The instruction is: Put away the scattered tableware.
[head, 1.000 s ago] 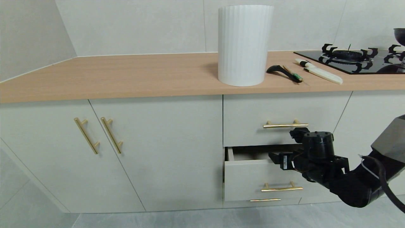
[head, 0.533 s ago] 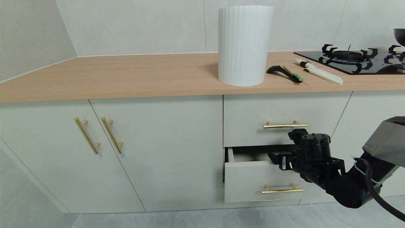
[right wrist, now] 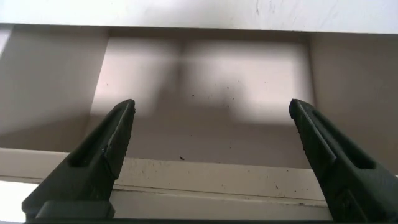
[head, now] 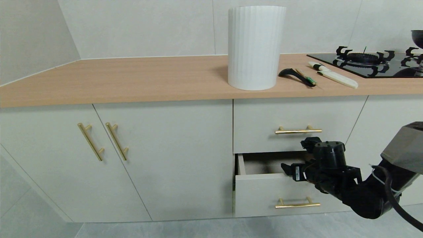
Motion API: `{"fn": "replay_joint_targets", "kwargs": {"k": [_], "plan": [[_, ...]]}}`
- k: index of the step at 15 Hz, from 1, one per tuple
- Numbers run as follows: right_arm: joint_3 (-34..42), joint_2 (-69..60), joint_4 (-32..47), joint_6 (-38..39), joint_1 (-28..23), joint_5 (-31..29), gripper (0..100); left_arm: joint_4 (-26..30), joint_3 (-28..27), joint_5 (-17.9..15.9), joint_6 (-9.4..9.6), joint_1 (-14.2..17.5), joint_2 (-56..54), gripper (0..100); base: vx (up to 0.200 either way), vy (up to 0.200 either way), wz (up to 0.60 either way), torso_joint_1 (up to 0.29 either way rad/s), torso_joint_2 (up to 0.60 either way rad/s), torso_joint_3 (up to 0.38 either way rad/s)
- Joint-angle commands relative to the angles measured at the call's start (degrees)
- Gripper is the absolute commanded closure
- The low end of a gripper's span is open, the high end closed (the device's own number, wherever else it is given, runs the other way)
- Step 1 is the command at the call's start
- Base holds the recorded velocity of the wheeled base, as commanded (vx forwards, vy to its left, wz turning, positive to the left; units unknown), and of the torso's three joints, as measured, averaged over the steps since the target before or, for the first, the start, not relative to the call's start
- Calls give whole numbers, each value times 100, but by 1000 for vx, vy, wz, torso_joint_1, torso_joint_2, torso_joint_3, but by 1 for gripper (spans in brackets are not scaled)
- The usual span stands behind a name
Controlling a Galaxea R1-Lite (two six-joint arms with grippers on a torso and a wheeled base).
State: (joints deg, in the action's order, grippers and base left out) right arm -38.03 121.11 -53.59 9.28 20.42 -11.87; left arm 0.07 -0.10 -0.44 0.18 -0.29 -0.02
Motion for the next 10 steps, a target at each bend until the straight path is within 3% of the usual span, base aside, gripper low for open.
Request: {"fn": "replay_joint_targets", "kwargs": {"k": [1, 10], "plan": [[24, -132, 121, 4, 15, 10, 0, 1, 1, 0, -1, 3, 2, 0, 0, 0, 0, 0, 0, 0], [15, -1151, 2169, 4, 32, 625, 0, 1, 1, 0, -1, 3, 2, 0, 0, 0, 0, 0, 0, 0]]}}
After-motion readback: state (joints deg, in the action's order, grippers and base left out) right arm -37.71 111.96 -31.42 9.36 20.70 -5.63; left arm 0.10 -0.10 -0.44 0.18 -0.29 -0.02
